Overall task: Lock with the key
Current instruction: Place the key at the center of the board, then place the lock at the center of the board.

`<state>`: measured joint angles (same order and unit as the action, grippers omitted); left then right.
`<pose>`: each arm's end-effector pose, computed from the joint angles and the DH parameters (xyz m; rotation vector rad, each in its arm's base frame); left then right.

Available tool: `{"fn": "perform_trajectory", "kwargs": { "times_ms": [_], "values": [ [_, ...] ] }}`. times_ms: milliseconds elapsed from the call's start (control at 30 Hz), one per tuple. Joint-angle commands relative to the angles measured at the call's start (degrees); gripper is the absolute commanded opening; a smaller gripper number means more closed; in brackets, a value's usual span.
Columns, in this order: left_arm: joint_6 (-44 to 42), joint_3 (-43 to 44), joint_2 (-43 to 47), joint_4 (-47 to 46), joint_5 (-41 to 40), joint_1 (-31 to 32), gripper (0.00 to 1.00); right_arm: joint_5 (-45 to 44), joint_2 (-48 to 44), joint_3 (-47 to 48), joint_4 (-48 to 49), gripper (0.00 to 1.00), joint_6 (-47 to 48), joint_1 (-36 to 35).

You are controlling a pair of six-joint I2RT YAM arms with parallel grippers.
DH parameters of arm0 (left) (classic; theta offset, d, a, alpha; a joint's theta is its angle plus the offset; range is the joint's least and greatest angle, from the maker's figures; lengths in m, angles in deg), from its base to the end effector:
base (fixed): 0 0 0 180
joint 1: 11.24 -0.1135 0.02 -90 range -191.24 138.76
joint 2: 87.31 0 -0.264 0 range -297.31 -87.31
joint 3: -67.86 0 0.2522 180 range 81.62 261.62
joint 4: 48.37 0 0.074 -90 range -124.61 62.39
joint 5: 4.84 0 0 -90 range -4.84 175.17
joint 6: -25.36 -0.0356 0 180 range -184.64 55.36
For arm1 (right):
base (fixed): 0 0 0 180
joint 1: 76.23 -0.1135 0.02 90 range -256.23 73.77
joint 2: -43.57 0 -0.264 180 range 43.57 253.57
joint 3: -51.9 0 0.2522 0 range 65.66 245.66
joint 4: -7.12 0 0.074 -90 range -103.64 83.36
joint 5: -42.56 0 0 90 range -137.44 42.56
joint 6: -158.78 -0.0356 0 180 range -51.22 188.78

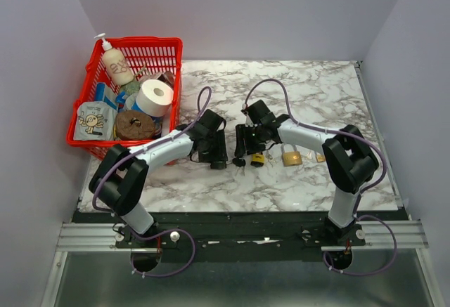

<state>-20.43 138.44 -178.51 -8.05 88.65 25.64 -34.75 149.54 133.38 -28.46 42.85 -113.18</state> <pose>0.2505 -0.1906 0.1929 -0.1540 2.7428 -0.5264 0.2961 0.2325 0.1685 -0.3439 2.7178 0.6416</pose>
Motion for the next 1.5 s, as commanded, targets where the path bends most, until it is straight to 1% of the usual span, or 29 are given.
{"fn": "perform_trajectory", "kwargs": {
  "times_ms": [0, 67, 133, 167, 367, 533, 600, 767, 900, 1033, 1100, 1133, 1233, 1300, 1333, 1400, 1433, 1467],
  "values": [
    [0.4, 3.6, -1.3, 0.5, 0.7, 0.4, 0.00, 0.0, -2.5, 2.1, -1.6, 0.66, 0.6, 0.2],
    [0.4, 4.0, -2.1, 1.0, 0.3, 0.5, 0.00, 0.1, -3.9, 2.4, -1.6, 0.68, 0.6, 0.2],
    [0.1, 4.7, -2.4, 1.3, -0.1, 0.4, 0.00, 0.1, -4.7, 2.5, -1.6, 0.74, 0.7, 0.2],
    [-0.1, 4.9, -2.8, 1.6, -0.4, 0.4, 0.00, -0.1, -5.7, 2.8, -1.6, 0.79, 0.7, 0.2],
    [-0.3, 5.3, -4.2, 2.8, -1.9, 0.4, 0.00, -0.1, -7.5, 3.3, -1.7, 0.96, 1.1, 0.2],
    [-0.7, 5.5, -4.9, 3.8, -3.0, 0.4, 0.00, 0.0, -8.9, 3.6, -1.3, 0.98, 1.0, 0.2],
    [-1.0, 5.5, -5.2, 3.8, -4.7, 0.3, 0.00, -0.2, -9.1, 3.6, -1.1, 1.00, 0.9, 0.2],
    [-1.3, 5.6, -6.6, 4.5, -5.4, 0.0, 0.00, -1.7, -9.7, 3.3, -1.2, 1.00, 0.6, 0.2],
    [-1.7, 5.3, -7.0, 5.1, -6.6, -0.2, 0.06, -2.1, -10.2, 3.2, -1.5, 1.00, 0.5, 0.2],
    [-2.0, 5.1, -7.3, 5.5, -7.2, -1.1, 0.25, -2.4, -10.7, 3.1, -1.5, 1.00, 0.7, 0.2],
    [-2.1, 5.1, -7.4, 5.6, -7.4, -1.2, 0.31, -2.9, -10.9, 3.0, -1.5, 1.00, 0.9, 0.3],
    [-2.1, 5.1, -7.4, 5.4, -7.4, -1.2, 0.39, -2.8, -10.9, 3.0, -1.5, 1.00, 0.8, 0.4],
    [-2.3, 5.4, -7.7, 5.4, -7.4, -1.1, 0.51, -2.7, -11.1, 3.1, -1.5, 1.00, 0.6, 0.6],
    [-2.5, 5.7, -7.8, 5.4, -7.9, -1.1, 0.56, -2.8, -11.1, 3.2, -1.5, 1.00, 0.7, 0.7],
    [-2.6, 5.8, -7.8, 5.3, -7.9, -1.2, 0.65, -2.7, -11.3, 3.3, -1.5, 1.00, 0.8, 0.7],
    [-2.7, 6.3, -7.7, 5.4, -7.8, -1.2, 0.73, -2.3, -11.2, 3.6, -1.6, 1.00, 0.9, 0.7],
    [-2.5, 6.3, -7.5, 5.5, -7.8, -1.1, 0.80, -2.3, -11.3, 3.7, -1.8, 1.00, 0.9, 0.9],
    [-2.5, 6.4, -7.2, 5.6, -7.9, -1.2, 0.84, -2.2, -11.4, 4.1, -2.0, 1.00, 1.0, 0.9]
  ]
}}
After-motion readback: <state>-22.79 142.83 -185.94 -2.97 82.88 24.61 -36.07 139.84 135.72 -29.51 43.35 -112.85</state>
